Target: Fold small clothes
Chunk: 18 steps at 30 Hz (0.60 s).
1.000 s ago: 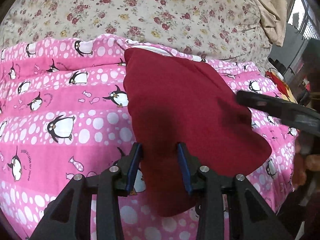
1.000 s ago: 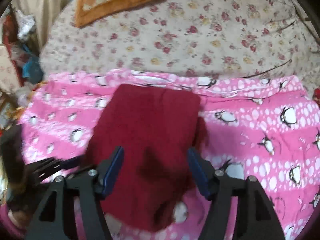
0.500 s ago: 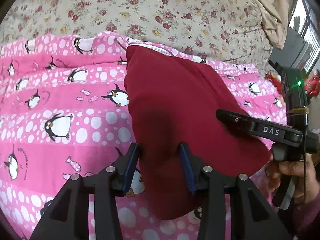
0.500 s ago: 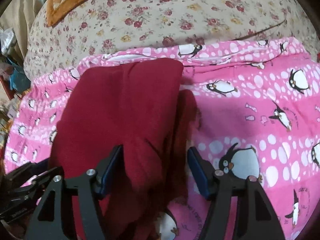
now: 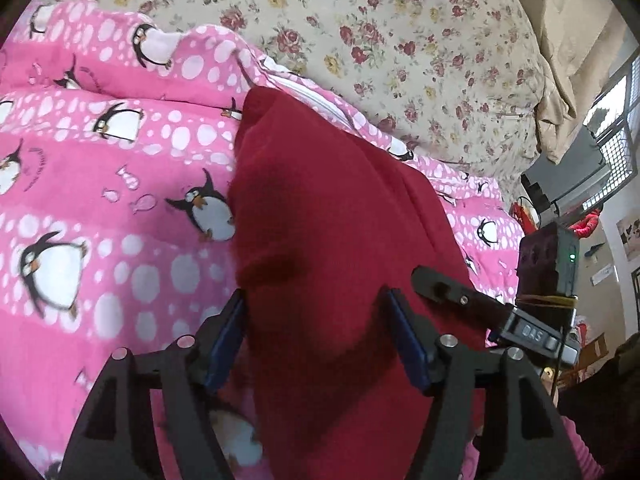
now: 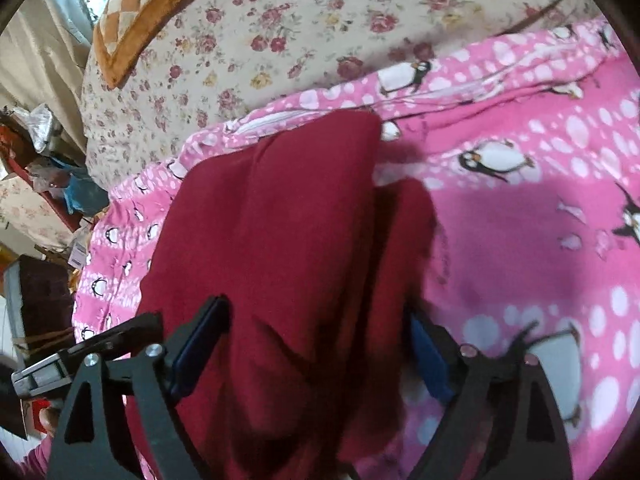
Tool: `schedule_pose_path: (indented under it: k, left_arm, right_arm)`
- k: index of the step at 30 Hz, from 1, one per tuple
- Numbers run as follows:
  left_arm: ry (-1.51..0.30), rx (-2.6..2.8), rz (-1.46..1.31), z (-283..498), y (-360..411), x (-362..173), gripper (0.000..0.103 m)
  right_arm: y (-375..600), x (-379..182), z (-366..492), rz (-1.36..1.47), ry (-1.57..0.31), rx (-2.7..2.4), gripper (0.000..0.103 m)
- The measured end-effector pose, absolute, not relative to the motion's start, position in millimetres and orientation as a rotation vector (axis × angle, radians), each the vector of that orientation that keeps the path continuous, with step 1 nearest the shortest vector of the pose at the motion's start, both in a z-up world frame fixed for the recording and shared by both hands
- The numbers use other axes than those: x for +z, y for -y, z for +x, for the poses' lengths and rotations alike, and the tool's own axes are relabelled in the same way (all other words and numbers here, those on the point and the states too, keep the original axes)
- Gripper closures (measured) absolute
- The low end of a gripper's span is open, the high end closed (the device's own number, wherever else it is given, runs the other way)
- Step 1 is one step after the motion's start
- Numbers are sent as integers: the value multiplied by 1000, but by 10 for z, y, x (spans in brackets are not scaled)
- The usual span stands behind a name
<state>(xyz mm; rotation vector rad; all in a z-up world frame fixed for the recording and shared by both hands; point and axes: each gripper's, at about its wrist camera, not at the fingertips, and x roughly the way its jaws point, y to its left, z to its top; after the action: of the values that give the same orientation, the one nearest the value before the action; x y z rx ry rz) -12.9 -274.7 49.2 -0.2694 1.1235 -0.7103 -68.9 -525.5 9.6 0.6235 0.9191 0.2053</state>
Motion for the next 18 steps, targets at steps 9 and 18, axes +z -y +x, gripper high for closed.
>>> schedule_pose_path:
  k: [9,18]
  left_arm:
    - [-1153,-756,-297,-137,2688,572,79]
    - [-1153,-791,-292,-935,2049,1135,82]
  right_arm:
    - [5119,248,-669,640,-886,219,51]
    - [4673,782,-1250,698,-938,375,55]
